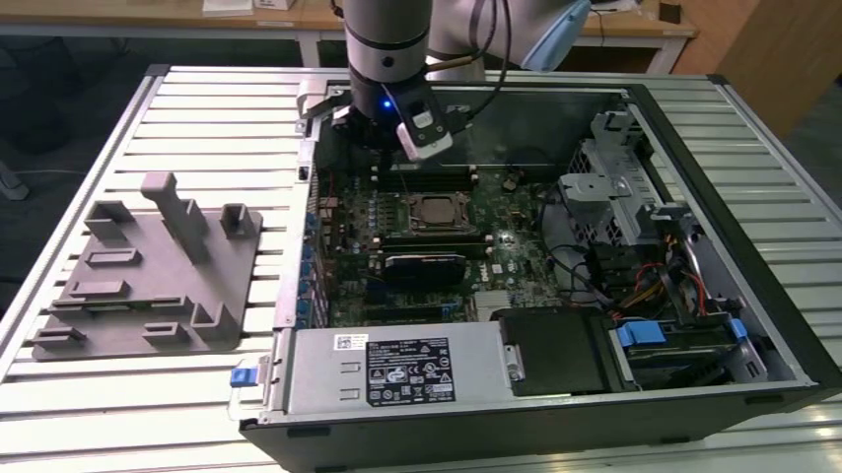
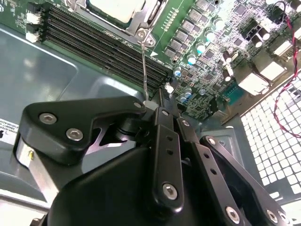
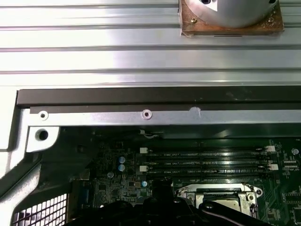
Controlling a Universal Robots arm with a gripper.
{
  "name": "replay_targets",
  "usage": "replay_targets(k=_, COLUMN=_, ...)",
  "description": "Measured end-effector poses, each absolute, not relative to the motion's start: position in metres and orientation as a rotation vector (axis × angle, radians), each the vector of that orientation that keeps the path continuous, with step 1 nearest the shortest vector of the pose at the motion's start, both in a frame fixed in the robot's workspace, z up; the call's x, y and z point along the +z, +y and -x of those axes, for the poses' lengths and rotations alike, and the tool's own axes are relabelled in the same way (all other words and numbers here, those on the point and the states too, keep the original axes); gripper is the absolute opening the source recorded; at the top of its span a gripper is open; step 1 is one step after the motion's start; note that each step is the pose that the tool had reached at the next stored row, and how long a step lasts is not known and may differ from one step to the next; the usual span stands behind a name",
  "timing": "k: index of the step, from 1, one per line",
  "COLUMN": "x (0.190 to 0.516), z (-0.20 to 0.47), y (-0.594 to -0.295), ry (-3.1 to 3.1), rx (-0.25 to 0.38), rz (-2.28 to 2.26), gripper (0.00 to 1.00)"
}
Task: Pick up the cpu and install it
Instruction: 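Install the first cpu locking lever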
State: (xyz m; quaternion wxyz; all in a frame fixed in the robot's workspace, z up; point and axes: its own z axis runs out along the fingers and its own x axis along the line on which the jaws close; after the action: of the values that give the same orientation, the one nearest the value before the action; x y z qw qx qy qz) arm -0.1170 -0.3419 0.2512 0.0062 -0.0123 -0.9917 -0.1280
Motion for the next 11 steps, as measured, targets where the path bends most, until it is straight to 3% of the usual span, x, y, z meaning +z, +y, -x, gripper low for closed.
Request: replay_targets(k=11, x=0.251, z=0.098, y=-0.342, ry=-3.102, rx=-0.4, rz=0.039, gripper=0.11)
